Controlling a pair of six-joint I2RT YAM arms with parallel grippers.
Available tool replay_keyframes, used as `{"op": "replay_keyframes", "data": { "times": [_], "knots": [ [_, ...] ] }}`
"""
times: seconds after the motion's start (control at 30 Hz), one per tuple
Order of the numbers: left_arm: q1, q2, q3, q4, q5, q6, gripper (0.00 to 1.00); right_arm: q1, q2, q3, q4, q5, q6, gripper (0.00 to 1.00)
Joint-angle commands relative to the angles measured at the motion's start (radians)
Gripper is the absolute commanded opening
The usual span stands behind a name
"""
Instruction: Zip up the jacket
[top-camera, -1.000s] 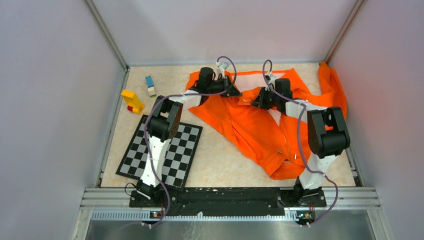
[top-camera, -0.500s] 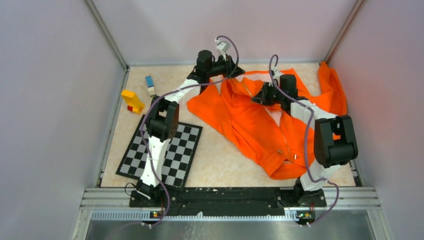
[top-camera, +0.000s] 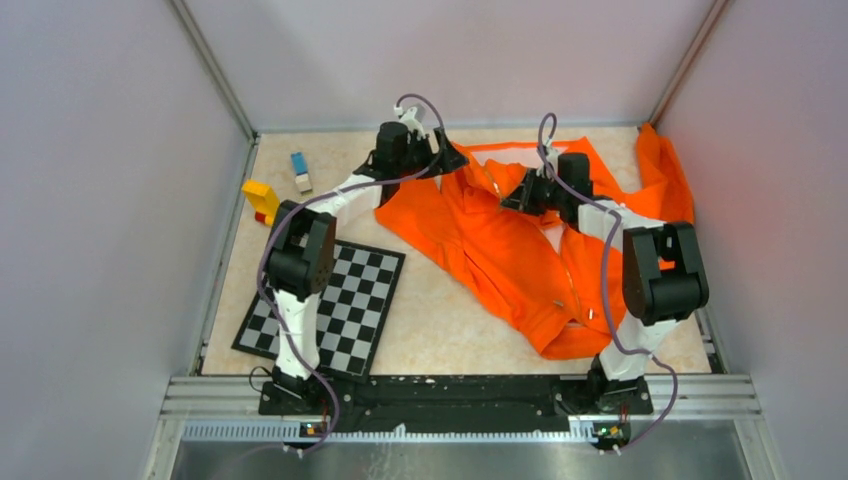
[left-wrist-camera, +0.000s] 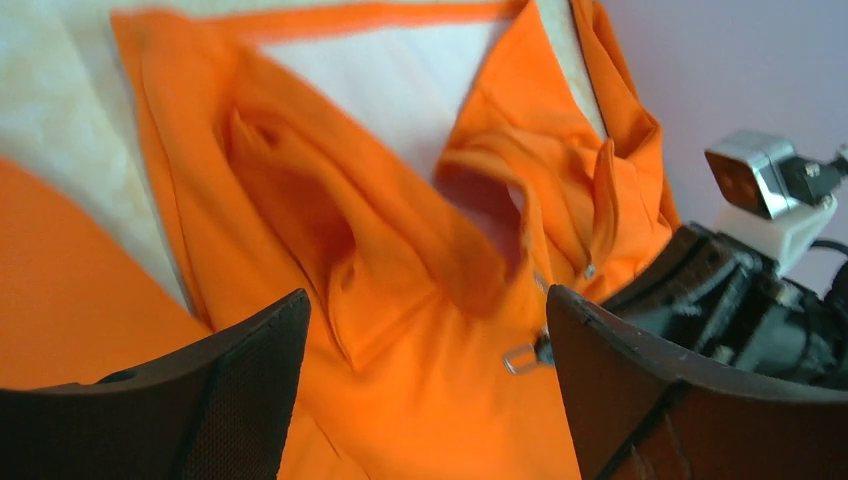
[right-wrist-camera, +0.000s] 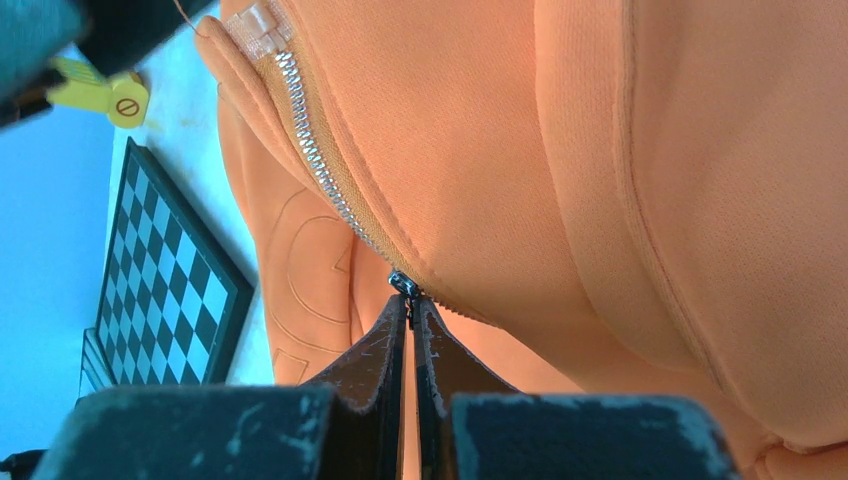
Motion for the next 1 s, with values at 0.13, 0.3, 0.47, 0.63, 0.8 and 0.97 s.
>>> {"op": "replay_keyframes", "data": {
  "times": [0.13, 0.3, 0.47, 0.63, 0.8, 0.97],
  "knots": [
    [-0.136, -0.213, -0.279, 0.217, -0.121, -0.298, 0.84, 0.0, 0.003, 0.051, 0.031, 0.001, 0.007, 0.0],
    [-0.175, -0.111, -0.266, 0.323, -0.152, -0.388, 0.76, 0.0, -0.011, 0.044, 0.033, -0.002, 0.012, 0.0],
    [-0.194, -0.039, -0.227, 0.405, -0.196, -0.379, 0.68, 0.0, -0.022, 0.047, 0.026, -0.006, 0.011, 0.0],
    [-0.204, -0.005, -0.195, 0.385, -0.227, -0.373, 0.66, -0.001, -0.027, 0.049, 0.021, -0.006, 0.012, 0.0],
    [-0.209, 0.041, -0.173, 0.431, -0.242, -0.38, 0.44, 0.01, -0.027, 0.054, 0.001, 0.015, 0.01, 0.0],
    [-0.203, 0.083, -0.114, 0.471, -0.242, -0.315, 0.11, 0.011, -0.017, 0.064, -0.054, 0.043, 0.037, 0.0]
  ]
}}
